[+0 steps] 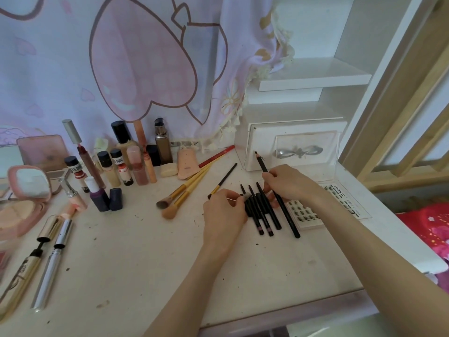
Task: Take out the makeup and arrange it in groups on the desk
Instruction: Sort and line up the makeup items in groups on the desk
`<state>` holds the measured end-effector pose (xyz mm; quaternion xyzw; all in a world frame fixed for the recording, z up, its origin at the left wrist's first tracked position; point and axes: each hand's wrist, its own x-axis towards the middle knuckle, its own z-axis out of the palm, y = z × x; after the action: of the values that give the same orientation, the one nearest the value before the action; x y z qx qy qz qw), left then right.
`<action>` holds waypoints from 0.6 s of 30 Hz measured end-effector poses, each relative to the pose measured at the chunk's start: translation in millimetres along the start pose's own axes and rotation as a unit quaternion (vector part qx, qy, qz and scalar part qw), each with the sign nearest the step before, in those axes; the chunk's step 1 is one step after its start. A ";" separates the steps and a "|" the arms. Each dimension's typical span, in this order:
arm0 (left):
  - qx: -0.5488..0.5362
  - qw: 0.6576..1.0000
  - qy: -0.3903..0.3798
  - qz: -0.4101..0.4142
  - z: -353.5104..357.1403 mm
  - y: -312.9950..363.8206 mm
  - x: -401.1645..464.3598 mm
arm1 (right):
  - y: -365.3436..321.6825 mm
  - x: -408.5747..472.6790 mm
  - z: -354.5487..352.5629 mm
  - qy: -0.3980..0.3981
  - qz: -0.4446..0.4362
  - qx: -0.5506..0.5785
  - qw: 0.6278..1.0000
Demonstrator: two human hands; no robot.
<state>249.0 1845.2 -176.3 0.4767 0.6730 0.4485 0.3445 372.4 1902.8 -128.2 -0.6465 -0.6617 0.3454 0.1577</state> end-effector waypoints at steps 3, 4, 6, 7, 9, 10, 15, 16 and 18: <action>0.004 1.000 0.000 -0.006 0.8 0.8 1.0 | 0.8 2.0 -0.9 -0.002 0.008 0.014 1.000; 0.006 1.000 0.000 -0.007 0.5 0.6 0.7 | 0.8 2.3 -0.7 0.000 0.009 0.011 1.000; 0.026 1.000 0.003 0.002 0.1 -1.5 1.3 | 0.8 2.5 -0.8 0.015 0.007 -0.003 1.000; 0.041 0.999 0.008 0.007 -0.9 -2.6 1.4 | 0.6 2.4 -1.3 0.030 0.002 -0.015 0.999; 0.072 0.997 0.024 0.021 -5.1 -4.8 1.9 | -2.0 0.6 -2.8 0.057 -0.014 -0.040 0.997; 0.087 0.995 0.037 0.029 -8.4 -6.1 2.0 | -4.4 -0.9 -2.7 0.060 -0.023 -0.045 0.997; 0.176 0.980 0.077 0.051 -21.6 -14.7 1.8 | -23.1 -6.6 12.9 -0.021 -0.027 -0.027 0.999; 0.194 0.976 0.079 0.056 -22.3 -16.0 1.0 | -26.5 -6.0 18.1 -0.035 -0.031 -0.037 0.998; 0.215 0.971 0.080 0.073 -21.7 -17.7 -0.5 | -30.5 -3.9 27.6 -0.047 -0.038 -0.062 0.996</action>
<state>224.0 1836.2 -184.9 0.5500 0.7425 0.3536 0.1456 332.0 1894.3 -126.7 -0.6124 -0.7127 0.3273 0.0994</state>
